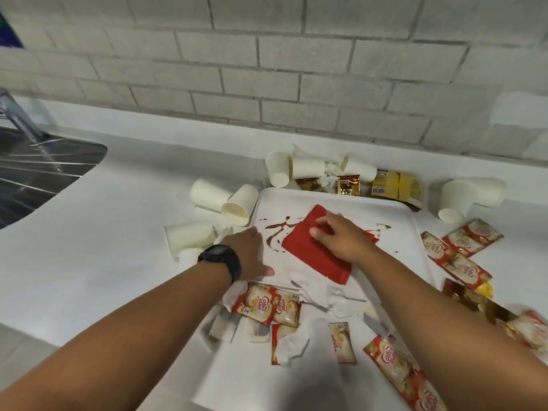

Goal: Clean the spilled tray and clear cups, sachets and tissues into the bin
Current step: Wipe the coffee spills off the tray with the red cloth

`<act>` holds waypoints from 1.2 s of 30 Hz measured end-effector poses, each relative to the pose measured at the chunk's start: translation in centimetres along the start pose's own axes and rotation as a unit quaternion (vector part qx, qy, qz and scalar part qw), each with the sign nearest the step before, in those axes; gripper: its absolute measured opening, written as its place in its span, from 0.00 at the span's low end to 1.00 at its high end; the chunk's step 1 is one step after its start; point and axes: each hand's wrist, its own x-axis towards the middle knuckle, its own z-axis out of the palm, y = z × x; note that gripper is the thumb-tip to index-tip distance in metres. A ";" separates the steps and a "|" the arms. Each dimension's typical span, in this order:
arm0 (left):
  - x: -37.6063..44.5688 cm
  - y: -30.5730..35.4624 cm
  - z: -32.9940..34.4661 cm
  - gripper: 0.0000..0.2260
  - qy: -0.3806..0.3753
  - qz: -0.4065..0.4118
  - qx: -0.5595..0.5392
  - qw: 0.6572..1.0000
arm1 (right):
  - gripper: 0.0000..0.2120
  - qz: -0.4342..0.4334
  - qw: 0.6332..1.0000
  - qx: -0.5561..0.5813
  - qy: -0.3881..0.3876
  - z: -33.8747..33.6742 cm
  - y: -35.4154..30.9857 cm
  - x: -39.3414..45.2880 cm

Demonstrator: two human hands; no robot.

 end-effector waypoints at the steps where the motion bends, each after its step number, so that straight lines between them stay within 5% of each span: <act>1: -0.1 -0.2 0.0 0.40 -0.011 0.000 -0.009 1.000 | 0.30 0.000 0.999 -0.050 -0.010 0.6 0.2 0.3; 4: 0.0 -0.6 0.3 0.51 -0.024 -0.006 -0.038 0.999 | 0.39 0.009 0.984 -0.171 -0.045 2.2 0.8 0.8; 8: 0.4 -0.7 0.9 0.57 -0.010 -0.013 -0.061 0.998 | 0.37 0.013 0.975 -0.223 -0.021 3.3 1.1 1.5; 14: 0.7 -1.0 1.5 0.57 0.007 0.002 -0.099 0.995 | 0.28 -0.001 0.971 -0.238 -0.001 4.6 -0.7 3.4; 21: 0.9 -1.3 1.9 0.56 0.025 0.010 -0.106 0.994 | 0.23 -0.163 0.959 -0.223 -0.063 3.2 1.0 1.5; 30: 1.0 -1.1 2.0 0.56 0.008 0.006 -0.093 0.996 | 0.25 0.001 0.979 -0.202 0.011 3.0 0.7 4.0; 36: 0.7 -1.1 1.7 0.56 0.005 0.002 -0.110 0.994 | 0.23 -0.116 0.978 -0.170 -0.024 4.7 -1.4 2.0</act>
